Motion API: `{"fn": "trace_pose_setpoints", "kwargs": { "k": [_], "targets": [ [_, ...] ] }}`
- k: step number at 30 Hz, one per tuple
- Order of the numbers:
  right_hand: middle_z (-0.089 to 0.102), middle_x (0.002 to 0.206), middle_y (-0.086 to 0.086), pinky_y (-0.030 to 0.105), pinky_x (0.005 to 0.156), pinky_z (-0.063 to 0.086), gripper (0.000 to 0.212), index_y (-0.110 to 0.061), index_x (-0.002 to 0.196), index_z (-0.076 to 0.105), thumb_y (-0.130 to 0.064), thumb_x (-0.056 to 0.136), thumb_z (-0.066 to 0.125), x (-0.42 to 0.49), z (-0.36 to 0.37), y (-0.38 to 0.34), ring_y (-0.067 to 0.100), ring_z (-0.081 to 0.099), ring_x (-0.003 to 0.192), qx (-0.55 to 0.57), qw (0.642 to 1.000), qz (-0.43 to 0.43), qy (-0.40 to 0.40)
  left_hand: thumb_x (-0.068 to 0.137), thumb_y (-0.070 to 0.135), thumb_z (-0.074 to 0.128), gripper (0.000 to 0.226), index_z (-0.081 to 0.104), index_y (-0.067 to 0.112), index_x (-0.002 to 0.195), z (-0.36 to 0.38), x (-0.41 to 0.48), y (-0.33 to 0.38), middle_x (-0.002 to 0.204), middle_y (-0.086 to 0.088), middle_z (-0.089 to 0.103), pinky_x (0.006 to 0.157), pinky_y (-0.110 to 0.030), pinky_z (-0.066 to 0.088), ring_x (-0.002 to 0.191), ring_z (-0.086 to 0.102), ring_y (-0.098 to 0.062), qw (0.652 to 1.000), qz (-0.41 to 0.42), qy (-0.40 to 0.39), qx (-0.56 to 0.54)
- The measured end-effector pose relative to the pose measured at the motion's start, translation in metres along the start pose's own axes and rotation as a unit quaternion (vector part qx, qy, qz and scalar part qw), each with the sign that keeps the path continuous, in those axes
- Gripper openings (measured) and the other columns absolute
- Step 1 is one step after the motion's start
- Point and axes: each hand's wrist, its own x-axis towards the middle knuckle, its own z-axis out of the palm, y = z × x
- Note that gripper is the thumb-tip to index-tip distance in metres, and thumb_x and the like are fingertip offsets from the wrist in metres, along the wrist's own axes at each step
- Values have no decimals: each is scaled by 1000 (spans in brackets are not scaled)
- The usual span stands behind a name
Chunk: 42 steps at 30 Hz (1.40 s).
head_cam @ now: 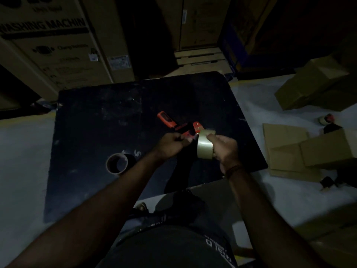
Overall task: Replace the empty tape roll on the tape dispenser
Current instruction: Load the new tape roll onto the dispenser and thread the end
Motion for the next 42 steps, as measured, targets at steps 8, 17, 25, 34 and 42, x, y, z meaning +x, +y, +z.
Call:
{"fn": "trace_pose_setpoints", "kwargs": {
  "k": [8,17,25,34,42],
  "targets": [
    [76,97,13,27,56,53,27,-5,112,72,-26,96,70,-25,10,-58,20,69,76,164,980,32,-110,84,21,82,11,78,16,93,-17,-6,50,93,-15,78,82,-41,58,79,70,-18,994,79,-46,-61],
    [79,97,6,16,53,52,27,-10,120,73,-3,97,60,-50,17,-80,5,73,72,59,974,-118,-185,88,33,78,34,76,0,97,-37,-11,78,97,-21,77,81,-45,61,81,71,-26,990,42,41,-127],
    [77,96,12,17,51,50,24,-4,119,72,-8,98,62,-49,28,-86,12,72,73,124,972,-81,-183,99,30,65,25,74,10,111,-32,-17,77,101,-7,75,75,-32,58,90,71,-17,986,65,27,-149],
    [72,93,16,16,41,42,26,2,117,71,-7,99,54,-42,30,-98,11,63,60,130,980,-64,-136,87,23,68,30,76,19,116,-29,-15,78,104,-1,79,81,-39,64,97,76,-20,986,131,38,-98],
    [79,107,13,28,71,56,29,-12,117,74,-4,93,59,-42,31,-95,21,73,91,71,973,-109,-190,97,30,67,26,77,12,114,-37,-8,90,102,-10,78,65,-27,58,92,74,-23,983,35,47,-171]
  ]
}}
